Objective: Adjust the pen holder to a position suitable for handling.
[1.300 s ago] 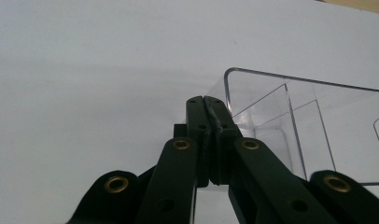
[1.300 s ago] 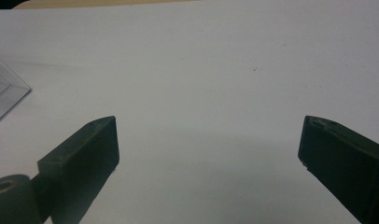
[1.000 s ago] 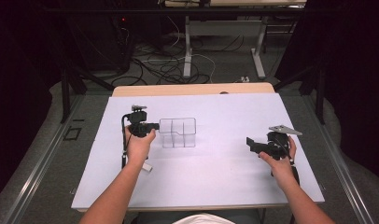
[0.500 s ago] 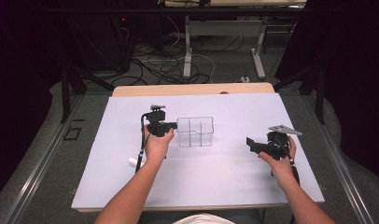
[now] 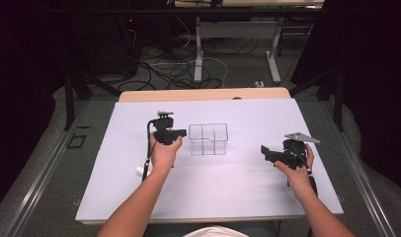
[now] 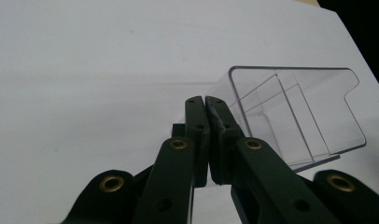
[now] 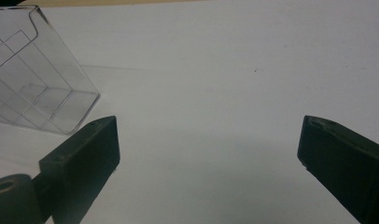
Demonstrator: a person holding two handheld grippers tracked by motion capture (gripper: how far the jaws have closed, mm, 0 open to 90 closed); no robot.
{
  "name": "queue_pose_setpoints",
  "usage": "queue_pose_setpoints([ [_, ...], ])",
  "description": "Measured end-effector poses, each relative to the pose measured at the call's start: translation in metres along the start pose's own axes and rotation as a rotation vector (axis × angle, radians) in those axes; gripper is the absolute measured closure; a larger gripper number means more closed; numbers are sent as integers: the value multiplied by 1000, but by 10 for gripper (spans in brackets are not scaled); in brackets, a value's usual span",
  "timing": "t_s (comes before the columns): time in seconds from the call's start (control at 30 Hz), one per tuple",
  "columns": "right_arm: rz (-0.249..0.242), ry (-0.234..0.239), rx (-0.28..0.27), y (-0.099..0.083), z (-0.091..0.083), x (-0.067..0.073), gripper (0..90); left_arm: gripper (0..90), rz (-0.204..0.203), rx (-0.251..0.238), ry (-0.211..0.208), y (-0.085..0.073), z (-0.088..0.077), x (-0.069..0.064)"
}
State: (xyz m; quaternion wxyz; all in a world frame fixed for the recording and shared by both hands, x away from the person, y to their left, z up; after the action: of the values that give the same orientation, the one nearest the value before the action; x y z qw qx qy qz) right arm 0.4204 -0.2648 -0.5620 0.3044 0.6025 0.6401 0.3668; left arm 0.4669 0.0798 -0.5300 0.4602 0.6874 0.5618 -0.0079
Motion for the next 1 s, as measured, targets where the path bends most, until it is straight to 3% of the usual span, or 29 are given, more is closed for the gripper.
queue_pose_setpoints([
  [0.27,-17,-8,2,-1,0,1,73,804,-2,-38,-12,0,-34,24],
  [0.57,-50,-4,-12,1,-2,4,144,685,23,-131,5,-4,-66,46],
  [0.67,-56,1,-15,2,-4,5,148,657,37,-129,18,-8,-77,54],
  [0.8,-72,7,-29,4,-5,6,156,611,44,-162,25,-13,-88,65],
  [1.0,-103,32,-34,4,-7,11,215,548,87,-149,40,-23,-103,78],
])
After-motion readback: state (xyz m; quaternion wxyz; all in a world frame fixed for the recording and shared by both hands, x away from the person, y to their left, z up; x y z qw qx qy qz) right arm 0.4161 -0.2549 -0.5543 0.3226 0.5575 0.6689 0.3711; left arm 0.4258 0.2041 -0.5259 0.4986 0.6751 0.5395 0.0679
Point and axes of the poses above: each handheld gripper's, and its own axes: z roughly forward along the jaws, y roughly out of its top, x roughly to its left, the point moved 7 cm from there along z, roughly forward along the jaws, and after that the axes turned 12 degrees about -y, right-handed, at the moved point
